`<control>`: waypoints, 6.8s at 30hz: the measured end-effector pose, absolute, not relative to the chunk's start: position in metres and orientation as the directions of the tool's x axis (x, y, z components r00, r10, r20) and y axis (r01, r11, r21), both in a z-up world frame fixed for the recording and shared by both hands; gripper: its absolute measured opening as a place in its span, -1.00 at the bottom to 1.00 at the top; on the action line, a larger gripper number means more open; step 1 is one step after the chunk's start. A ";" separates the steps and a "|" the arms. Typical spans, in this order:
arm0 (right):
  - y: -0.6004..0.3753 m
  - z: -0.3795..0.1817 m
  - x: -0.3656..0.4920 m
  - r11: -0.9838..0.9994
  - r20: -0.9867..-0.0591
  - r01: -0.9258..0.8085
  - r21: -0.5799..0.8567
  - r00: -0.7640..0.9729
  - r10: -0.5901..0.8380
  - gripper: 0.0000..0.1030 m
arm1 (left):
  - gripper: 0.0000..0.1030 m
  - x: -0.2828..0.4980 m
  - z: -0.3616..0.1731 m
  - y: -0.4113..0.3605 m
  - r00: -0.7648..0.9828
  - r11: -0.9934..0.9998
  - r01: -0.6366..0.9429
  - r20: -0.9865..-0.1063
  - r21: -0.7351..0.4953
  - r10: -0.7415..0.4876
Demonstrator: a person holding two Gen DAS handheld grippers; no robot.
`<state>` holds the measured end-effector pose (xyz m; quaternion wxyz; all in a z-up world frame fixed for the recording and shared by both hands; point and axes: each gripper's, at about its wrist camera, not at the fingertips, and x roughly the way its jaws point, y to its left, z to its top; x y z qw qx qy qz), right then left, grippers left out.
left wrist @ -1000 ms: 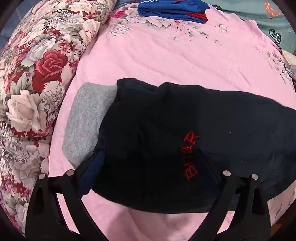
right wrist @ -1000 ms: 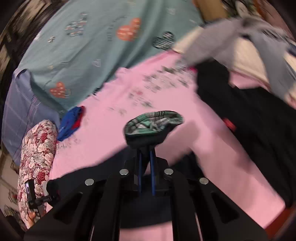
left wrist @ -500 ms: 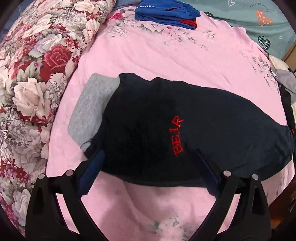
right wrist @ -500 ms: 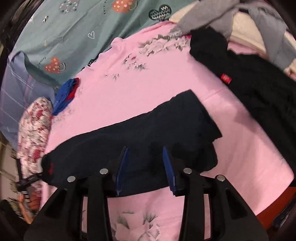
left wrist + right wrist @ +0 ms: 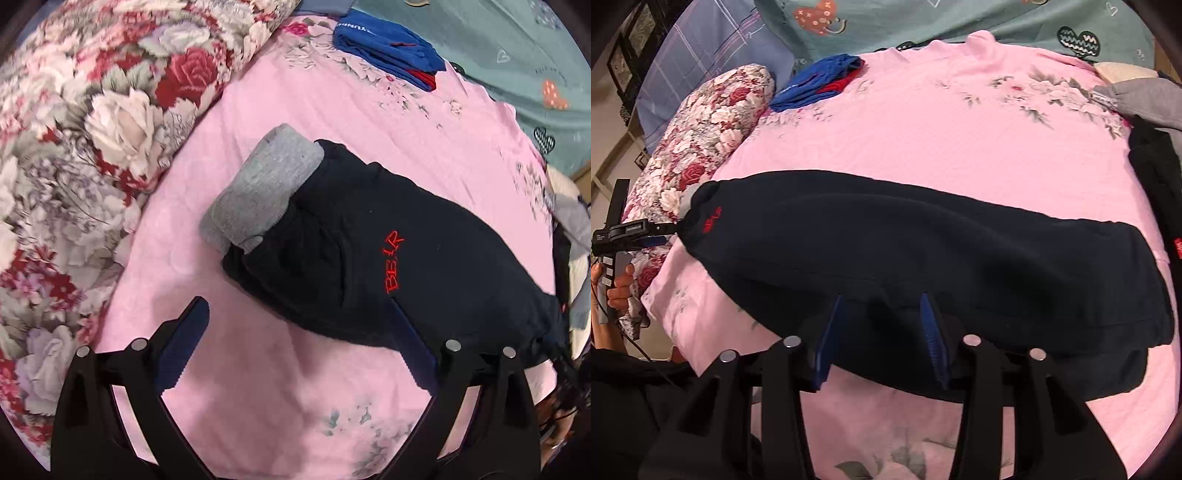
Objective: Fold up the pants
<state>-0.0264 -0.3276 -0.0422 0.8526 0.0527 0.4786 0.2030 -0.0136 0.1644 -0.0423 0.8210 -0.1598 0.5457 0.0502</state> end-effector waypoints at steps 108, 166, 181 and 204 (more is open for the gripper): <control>-0.504 -0.020 -0.056 0.921 -0.762 0.292 0.257 0.648 0.007 0.02 | 0.50 0.038 -0.044 0.102 0.420 0.994 -0.083 -0.907 -0.072 -0.031; -0.112 -0.059 0.074 0.699 -0.797 -0.667 0.259 0.261 0.545 -0.50 | 0.72 0.093 -0.054 0.041 0.469 0.997 0.035 -0.880 -0.063 -0.072; -0.134 -0.051 0.067 0.717 -0.797 -0.655 0.239 0.290 0.531 -0.28 | 0.75 0.080 -0.079 0.047 0.450 0.995 0.051 -0.888 -0.080 -0.095; -0.089 -0.049 0.078 0.610 -0.823 -0.792 0.040 0.320 0.470 -0.95 | 0.72 0.059 -0.066 0.107 0.485 0.990 -0.060 -0.871 -0.124 -0.080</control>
